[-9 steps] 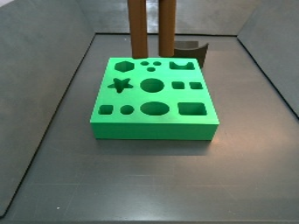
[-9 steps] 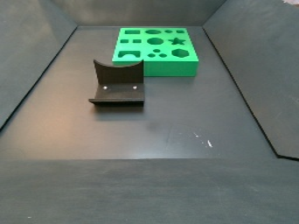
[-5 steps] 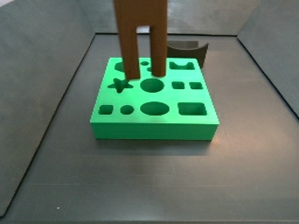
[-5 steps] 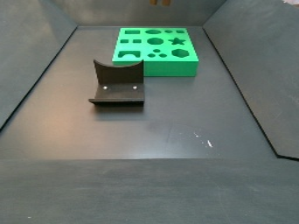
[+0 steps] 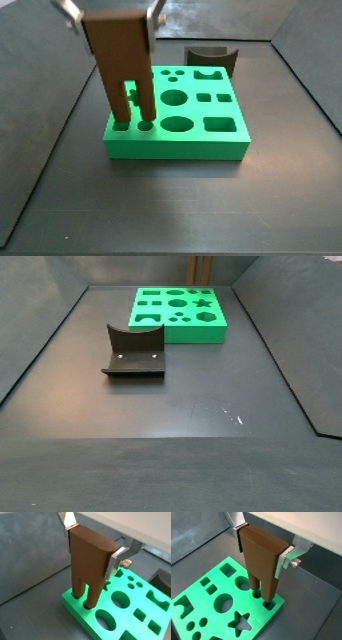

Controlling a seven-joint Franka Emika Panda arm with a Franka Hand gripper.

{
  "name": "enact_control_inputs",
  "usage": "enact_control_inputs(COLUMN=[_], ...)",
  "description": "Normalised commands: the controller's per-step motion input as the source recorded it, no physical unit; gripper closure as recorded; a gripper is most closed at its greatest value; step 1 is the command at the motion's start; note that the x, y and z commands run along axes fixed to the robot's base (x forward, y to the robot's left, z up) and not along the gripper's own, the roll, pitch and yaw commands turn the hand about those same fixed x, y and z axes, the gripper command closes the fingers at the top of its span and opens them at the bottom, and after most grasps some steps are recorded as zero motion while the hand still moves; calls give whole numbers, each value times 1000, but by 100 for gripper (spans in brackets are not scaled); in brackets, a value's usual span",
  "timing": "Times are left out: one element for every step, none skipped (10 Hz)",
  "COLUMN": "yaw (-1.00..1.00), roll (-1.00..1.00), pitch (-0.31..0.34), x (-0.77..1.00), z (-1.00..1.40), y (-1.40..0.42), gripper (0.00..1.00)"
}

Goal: Insert the square-circle object.

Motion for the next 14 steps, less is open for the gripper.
enact_control_inputs(yaw=[-71,-46,0,0,-6,-31,-40,-54,-37,-3,0,0,0,0], roll=[0,36,0,-39,-114,-60,-10,-60,-17,84,167,0,-63,0], pitch=[111,46,-9,-51,0,34,69,51,0,-20,-40,-221,-251,-6], x=[203,0,-123,-223,0,129,317,329,143,0,0,0,0,-43], z=[-171,-240,-371,-417,-266,-143,-243,-343,-617,-820,-711,-577,-680,9], y=[226,194,0,0,-123,-69,0,0,0,0,0,0,0,0], gripper=[100,100,100,100,100,100,100,100,100,100,100,100,100,100])
